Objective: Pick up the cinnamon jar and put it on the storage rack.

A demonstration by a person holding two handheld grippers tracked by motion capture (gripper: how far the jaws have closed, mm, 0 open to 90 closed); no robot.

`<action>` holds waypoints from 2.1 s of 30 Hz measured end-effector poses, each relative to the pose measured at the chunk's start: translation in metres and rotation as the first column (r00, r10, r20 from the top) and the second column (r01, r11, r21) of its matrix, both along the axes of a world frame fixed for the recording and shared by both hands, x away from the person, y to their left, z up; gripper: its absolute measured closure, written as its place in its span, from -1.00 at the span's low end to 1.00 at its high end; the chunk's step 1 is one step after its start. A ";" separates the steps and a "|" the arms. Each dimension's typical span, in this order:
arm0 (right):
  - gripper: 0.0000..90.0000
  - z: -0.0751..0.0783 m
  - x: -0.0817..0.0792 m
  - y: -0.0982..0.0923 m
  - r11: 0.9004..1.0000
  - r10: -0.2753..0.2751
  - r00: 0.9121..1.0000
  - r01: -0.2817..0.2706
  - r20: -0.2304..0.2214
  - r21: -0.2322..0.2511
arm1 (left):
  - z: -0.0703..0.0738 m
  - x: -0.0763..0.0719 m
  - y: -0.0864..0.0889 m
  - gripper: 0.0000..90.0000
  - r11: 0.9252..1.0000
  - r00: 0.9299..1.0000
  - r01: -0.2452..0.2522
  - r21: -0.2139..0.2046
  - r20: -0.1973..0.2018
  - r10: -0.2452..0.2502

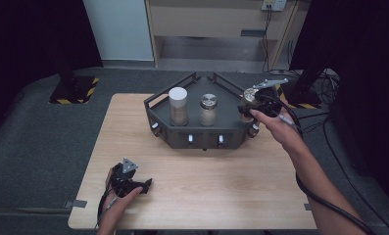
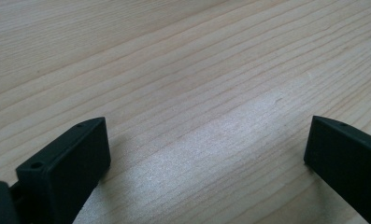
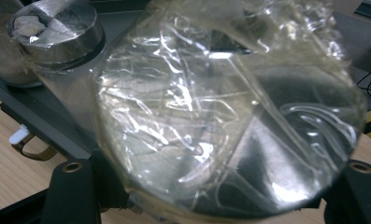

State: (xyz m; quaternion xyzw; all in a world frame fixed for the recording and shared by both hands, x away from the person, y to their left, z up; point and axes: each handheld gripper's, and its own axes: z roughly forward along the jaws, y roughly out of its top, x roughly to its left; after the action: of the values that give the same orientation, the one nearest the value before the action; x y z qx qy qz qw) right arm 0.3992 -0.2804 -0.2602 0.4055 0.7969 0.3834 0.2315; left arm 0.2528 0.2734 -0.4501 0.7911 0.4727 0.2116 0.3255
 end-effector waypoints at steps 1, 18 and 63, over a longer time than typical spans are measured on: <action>-0.30 0.000 0.001 0.001 1.000 0.001 1.000 -0.001 0.000 -0.001 | 0.000 0.000 0.000 -1.00 1.000 1.000 0.000 -0.001 0.001 0.000; -0.30 0.000 0.017 0.014 1.000 -0.009 1.000 0.008 -0.008 -0.011 | 0.000 0.000 0.000 -1.00 1.000 1.000 0.000 0.000 0.000 0.000; -0.30 -0.024 0.031 0.029 1.000 -0.003 0.998 0.002 -0.055 -0.010 | 0.000 0.000 0.000 -1.00 1.000 1.000 0.000 0.000 0.000 0.000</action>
State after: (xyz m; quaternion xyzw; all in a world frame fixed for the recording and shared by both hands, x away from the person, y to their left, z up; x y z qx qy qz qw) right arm 0.4303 -0.2518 -0.2838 0.4158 0.8043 0.3679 0.2120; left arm 0.2528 0.2734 -0.4500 0.7912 0.4726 0.2116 0.3253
